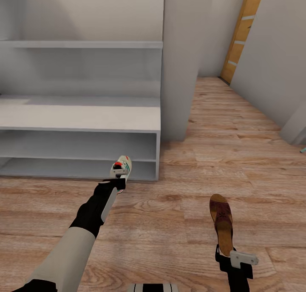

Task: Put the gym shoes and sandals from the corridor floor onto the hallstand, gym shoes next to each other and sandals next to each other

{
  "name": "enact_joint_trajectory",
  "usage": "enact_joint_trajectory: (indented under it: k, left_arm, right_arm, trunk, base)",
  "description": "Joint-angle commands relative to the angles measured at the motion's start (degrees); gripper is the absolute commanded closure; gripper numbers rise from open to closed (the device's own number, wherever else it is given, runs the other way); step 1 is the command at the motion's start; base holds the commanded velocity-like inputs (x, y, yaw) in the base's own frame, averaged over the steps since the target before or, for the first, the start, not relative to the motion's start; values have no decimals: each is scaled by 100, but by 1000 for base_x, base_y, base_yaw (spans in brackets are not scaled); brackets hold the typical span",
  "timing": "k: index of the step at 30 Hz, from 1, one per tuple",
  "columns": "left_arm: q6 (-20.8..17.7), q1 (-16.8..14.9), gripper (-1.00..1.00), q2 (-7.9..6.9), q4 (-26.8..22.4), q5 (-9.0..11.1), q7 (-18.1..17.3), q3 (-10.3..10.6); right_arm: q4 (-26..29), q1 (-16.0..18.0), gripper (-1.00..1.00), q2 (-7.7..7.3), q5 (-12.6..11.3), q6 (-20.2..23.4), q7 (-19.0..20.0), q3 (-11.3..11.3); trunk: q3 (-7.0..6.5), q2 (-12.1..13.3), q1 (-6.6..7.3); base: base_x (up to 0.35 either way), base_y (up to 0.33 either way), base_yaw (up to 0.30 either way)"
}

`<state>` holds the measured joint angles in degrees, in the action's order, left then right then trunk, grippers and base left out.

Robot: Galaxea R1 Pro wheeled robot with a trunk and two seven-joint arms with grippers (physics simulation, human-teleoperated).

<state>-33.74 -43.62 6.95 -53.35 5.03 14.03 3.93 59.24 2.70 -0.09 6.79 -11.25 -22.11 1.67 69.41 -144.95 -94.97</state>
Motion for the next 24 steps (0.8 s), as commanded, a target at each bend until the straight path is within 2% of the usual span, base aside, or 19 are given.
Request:
enact_joint_trajectory:
  k: [1, 8, 16, 24]
  left_arm:
    - [5, 0, 100, 0, 0, -2, 3, 1]
    - [12, 2, 100, 0, 6, -2, -1, -10]
    - [15, 2, 100, 0, 8, -2, -12, -4]
    - [22, 2, 100, 0, 9, -2, -14, 1]
  right_arm:
    - [0, 0, 100, 0, -19, -9, 5, 0]
    - [-1, -2, 100, 0, -19, -9, 5, 0]
    - [-6, -3, 100, 0, -19, -9, 5, 0]
    - [-9, 0, 100, 0, -19, -9, 5, 0]
  trunk:
    - [0, 0, 0]
    - [0, 0, 0]
    - [0, 0, 0]
    - [0, 0, 0]
  base:
    - [0, 0, 0]
    - [9, 0, 0]
    - [160, 0, 0]
    - [51, 0, 0]
